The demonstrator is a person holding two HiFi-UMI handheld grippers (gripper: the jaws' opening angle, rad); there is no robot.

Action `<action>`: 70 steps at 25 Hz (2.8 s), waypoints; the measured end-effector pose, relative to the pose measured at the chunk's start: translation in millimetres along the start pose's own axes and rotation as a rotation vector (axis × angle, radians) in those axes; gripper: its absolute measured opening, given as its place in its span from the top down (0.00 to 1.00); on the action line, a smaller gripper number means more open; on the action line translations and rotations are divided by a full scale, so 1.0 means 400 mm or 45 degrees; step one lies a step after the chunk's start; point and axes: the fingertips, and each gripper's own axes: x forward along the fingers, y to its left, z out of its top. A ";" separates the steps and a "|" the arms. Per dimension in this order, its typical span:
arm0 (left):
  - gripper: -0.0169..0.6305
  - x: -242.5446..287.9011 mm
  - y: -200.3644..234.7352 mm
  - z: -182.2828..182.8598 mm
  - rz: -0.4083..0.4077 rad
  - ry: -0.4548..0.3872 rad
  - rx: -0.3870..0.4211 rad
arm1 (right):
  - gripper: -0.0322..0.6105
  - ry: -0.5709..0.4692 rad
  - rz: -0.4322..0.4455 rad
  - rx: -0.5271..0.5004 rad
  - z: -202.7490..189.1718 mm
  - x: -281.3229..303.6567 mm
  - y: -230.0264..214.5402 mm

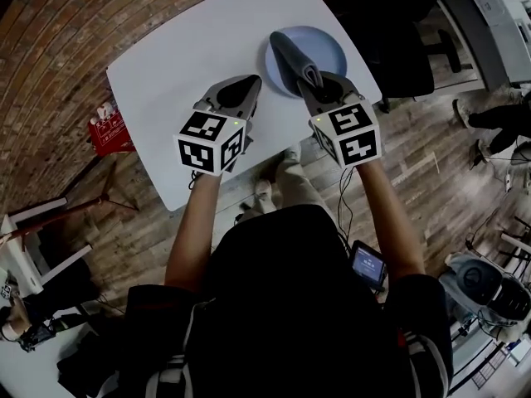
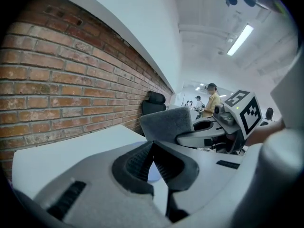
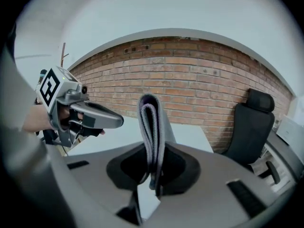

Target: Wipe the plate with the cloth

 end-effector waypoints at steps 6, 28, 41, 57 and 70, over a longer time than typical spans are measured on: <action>0.94 -0.070 -0.021 0.046 -0.022 -0.066 0.041 | 0.87 -0.078 -0.069 -0.027 0.065 -0.062 0.048; 0.94 -0.269 -0.078 0.104 -0.110 -0.214 0.086 | 0.87 -0.250 -0.204 -0.029 0.159 -0.230 0.194; 0.94 -0.307 -0.159 0.170 -0.058 -0.265 0.131 | 0.87 -0.358 -0.187 -0.018 0.196 -0.328 0.173; 0.94 -0.397 -0.326 0.175 -0.021 -0.346 0.121 | 0.87 -0.446 -0.174 0.011 0.175 -0.500 0.200; 0.94 -0.434 -0.415 0.136 0.002 -0.346 0.151 | 0.87 -0.496 -0.139 0.024 0.149 -0.570 0.237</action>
